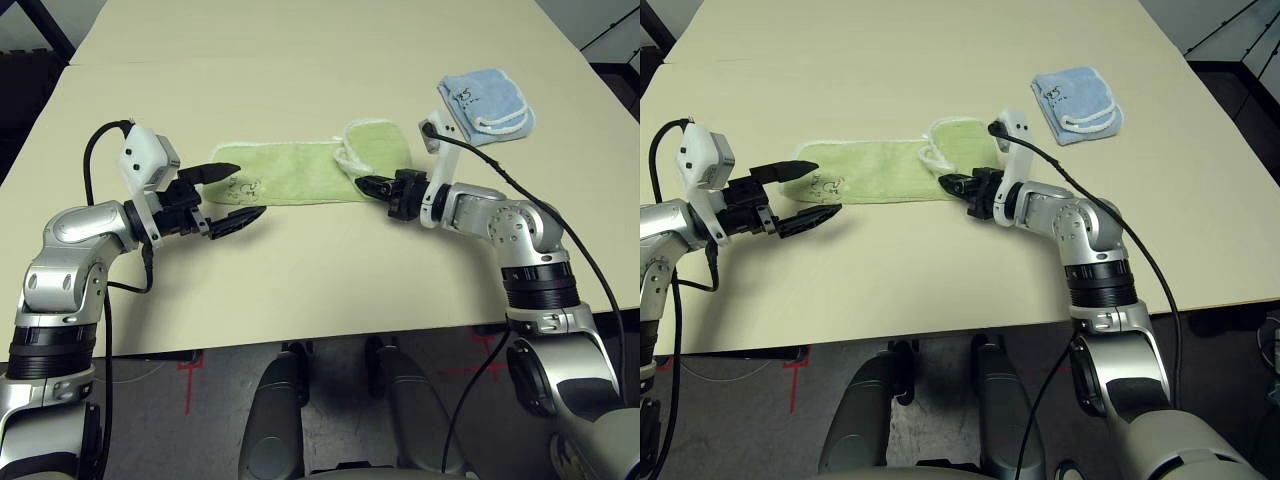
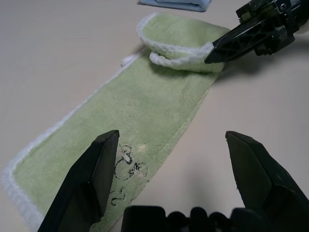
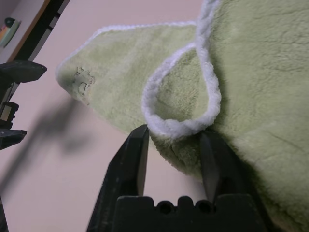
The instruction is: Fold the towel and set it aside.
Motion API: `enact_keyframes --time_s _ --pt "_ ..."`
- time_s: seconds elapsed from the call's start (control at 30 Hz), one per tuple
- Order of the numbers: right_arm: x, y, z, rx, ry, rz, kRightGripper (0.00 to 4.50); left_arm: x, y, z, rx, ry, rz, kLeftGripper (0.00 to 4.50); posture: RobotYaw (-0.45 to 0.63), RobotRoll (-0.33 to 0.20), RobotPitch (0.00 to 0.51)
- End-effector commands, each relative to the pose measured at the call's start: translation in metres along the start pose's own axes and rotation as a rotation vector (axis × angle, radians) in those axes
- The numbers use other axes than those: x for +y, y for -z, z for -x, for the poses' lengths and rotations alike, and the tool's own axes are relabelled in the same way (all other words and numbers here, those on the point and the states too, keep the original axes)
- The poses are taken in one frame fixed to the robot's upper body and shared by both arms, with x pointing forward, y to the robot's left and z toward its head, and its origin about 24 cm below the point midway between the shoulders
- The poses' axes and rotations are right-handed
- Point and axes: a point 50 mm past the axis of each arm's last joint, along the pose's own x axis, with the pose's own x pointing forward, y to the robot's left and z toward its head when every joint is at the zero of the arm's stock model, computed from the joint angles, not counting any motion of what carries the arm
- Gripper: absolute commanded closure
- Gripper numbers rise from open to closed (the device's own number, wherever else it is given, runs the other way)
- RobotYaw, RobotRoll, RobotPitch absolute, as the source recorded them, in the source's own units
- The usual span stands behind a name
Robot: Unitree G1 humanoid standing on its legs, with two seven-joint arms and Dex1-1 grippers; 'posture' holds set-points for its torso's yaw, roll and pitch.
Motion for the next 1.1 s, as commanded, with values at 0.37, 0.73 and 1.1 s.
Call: enact_keyframes --time_s 0.37,0.73,1.1 --pt "0.024 -0.002 -0.018 0.048 -0.11 0.173 0.03 -0.008 0.005 -0.004 0.006 0.028 0.012 0.0 -0.03 0.0 0.217" --pt "0.011 -0.029 0.016 -0.157 -0.389 0.567 0.03 -0.007 0.01 -0.002 0.01 0.024 0.025 0.0 -0.03 0.0 0.213" --pt "-0.061 -0.028 0.071 -0.03 -0.424 0.809 0.03 -0.002 0.019 0.002 0.009 -0.046 0.105 0.0 -0.03 0.0 0.223"
